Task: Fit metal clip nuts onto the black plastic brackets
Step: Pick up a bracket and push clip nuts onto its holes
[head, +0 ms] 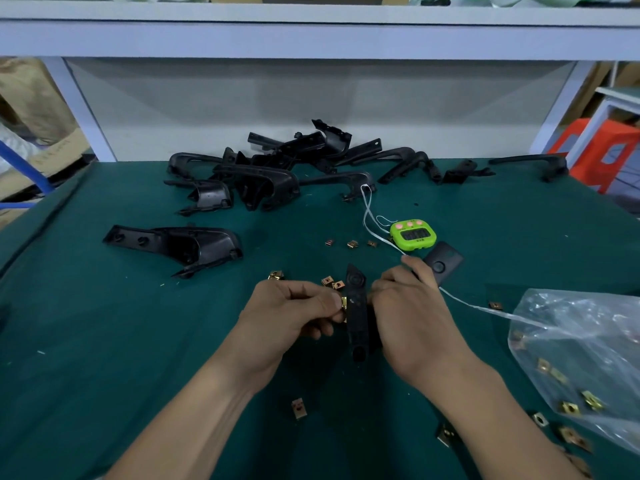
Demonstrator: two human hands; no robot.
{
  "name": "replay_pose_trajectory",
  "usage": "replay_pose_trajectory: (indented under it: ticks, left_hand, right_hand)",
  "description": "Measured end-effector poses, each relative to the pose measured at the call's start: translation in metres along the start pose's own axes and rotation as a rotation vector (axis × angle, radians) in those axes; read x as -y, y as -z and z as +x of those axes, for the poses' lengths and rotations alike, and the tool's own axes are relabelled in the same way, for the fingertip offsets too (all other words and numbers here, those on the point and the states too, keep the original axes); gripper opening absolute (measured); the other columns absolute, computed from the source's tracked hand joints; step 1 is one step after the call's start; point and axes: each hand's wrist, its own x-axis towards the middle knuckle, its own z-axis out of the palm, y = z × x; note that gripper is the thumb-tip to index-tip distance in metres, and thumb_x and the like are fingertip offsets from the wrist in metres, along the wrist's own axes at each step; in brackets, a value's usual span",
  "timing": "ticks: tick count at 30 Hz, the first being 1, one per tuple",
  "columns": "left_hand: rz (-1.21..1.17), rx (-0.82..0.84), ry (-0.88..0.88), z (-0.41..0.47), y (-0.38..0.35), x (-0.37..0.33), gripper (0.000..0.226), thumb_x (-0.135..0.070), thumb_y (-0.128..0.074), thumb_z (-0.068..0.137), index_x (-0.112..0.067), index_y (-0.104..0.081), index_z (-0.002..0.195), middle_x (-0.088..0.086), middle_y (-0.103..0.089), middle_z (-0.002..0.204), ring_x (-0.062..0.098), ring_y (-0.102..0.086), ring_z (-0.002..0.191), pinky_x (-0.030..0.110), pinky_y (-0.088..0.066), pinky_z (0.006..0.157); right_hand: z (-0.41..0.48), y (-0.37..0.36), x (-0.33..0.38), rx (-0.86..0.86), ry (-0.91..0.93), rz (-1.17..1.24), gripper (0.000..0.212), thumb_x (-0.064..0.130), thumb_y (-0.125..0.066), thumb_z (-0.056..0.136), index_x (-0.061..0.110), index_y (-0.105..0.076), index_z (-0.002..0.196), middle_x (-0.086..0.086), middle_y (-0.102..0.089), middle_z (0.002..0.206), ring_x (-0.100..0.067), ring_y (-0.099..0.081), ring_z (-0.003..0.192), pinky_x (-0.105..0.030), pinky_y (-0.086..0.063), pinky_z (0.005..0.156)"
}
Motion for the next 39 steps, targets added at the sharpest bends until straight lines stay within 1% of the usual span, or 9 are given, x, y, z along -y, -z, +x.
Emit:
replay_pose_trajectory:
  ticks: [5, 10, 13, 16, 19, 21, 24, 27, 39]
  left_hand:
    - [-0.009, -0.06, 0.024, -0.001, -0.004, 0.0, 0.024, -0.002, -0.072, 0.087, -0.012, -0.079, 0.066, 0.009, -0.071, 0.068, 0.013, -0.062, 0.054, 0.018, -0.047, 0.05]
    - [-0.133, -0.22, 0.047, -0.004, -0.02, 0.002, 0.026, -0.004, -0.073, 0.087, -0.011, -0.079, 0.063, 0.01, -0.074, 0.07, 0.013, -0.067, 0.058, 0.019, -0.053, 0.053]
    - [-0.285, -0.31, 0.091, -0.006, -0.03, 0.004, 0.023, -0.005, -0.075, 0.085, -0.009, -0.078, 0.062, 0.013, -0.073, 0.07, 0.018, -0.067, 0.059, 0.023, -0.056, 0.055]
    - [-0.373, -0.333, 0.139, -0.01, -0.04, 0.009, 0.013, -0.009, -0.077, 0.085, -0.004, -0.078, 0.073, 0.016, -0.074, 0.076, 0.022, -0.067, 0.064, 0.027, -0.058, 0.058]
    - [-0.256, -0.396, 0.099, -0.014, -0.046, 0.016, 0.015, -0.016, -0.079, 0.086, -0.006, -0.078, 0.075, 0.006, -0.073, 0.07, 0.015, -0.063, 0.061, 0.025, -0.053, 0.056]
    - [-0.076, -0.432, -0.017, -0.017, -0.047, 0.016, 0.013, -0.019, -0.079, 0.087, -0.02, -0.081, 0.074, -0.002, -0.076, 0.071, 0.01, -0.066, 0.063, 0.019, -0.053, 0.059]
    - [0.055, -0.438, -0.154, -0.021, -0.051, 0.016, 0.015, -0.014, -0.083, 0.082, -0.027, -0.082, 0.074, -0.011, -0.078, 0.075, 0.003, -0.074, 0.073, 0.01, -0.052, 0.063]
    - [0.133, -0.433, -0.208, -0.022, -0.056, 0.018, 0.023, -0.008, -0.085, 0.077, -0.031, -0.08, 0.077, -0.015, -0.077, 0.076, -0.002, -0.074, 0.073, 0.005, -0.05, 0.063]
    - [0.082, -0.288, -0.23, -0.006, -0.071, 0.008, 0.048, 0.001, -0.078, 0.082, -0.047, -0.08, 0.078, -0.011, -0.079, 0.084, 0.002, -0.074, 0.08, 0.014, -0.056, 0.071]
  right_hand:
    - [-0.001, 0.002, 0.005, 0.013, 0.024, -0.019, 0.024, 0.012, -0.054, 0.068, 0.032, -0.044, 0.075, 0.008, -0.059, 0.085, -0.022, -0.051, 0.105, -0.037, -0.004, 0.116]
    - [-0.002, 0.004, 0.007, -0.038, 0.005, -0.027, 0.019, 0.011, -0.032, 0.053, 0.027, -0.037, 0.062, 0.004, -0.048, 0.07, -0.027, -0.052, 0.087, -0.039, -0.025, 0.1]
    - [-0.003, 0.005, 0.009, -0.036, -0.003, -0.034, 0.013, 0.014, -0.027, 0.053, 0.025, -0.023, 0.058, 0.003, -0.042, 0.068, -0.026, -0.05, 0.083, -0.039, -0.022, 0.092]
    - [-0.004, 0.005, 0.012, 0.039, -0.036, -0.048, 0.01, 0.015, -0.028, 0.057, 0.023, -0.023, 0.061, 0.003, -0.047, 0.074, -0.025, -0.047, 0.09, -0.039, -0.018, 0.095]
    - [-0.004, 0.006, 0.015, 0.091, -0.079, -0.072, 0.02, 0.016, -0.044, 0.068, 0.022, -0.026, 0.065, 0.001, -0.046, 0.077, -0.025, -0.047, 0.096, -0.041, -0.016, 0.098]
    - [-0.004, 0.007, 0.018, 0.103, -0.097, -0.073, 0.026, 0.023, -0.054, 0.074, 0.023, -0.028, 0.069, 0.0, -0.052, 0.081, -0.026, -0.047, 0.097, -0.041, -0.016, 0.098]
    - [-0.006, 0.011, 0.02, 0.112, -0.118, -0.052, 0.034, 0.026, -0.058, 0.075, 0.022, -0.026, 0.067, 0.0, -0.045, 0.078, -0.026, -0.045, 0.097, -0.042, -0.019, 0.099]
    - [-0.007, 0.013, 0.02, 0.131, -0.123, -0.026, 0.026, 0.03, -0.058, 0.078, 0.023, -0.033, 0.073, -0.002, -0.057, 0.089, -0.027, -0.046, 0.099, -0.043, -0.02, 0.101]
    - [-0.005, 0.008, 0.003, 0.062, -0.249, 0.081, 0.033, 0.03, -0.054, 0.082, 0.022, -0.027, 0.065, -0.002, -0.061, 0.087, -0.027, -0.051, 0.099, -0.042, -0.024, 0.1]
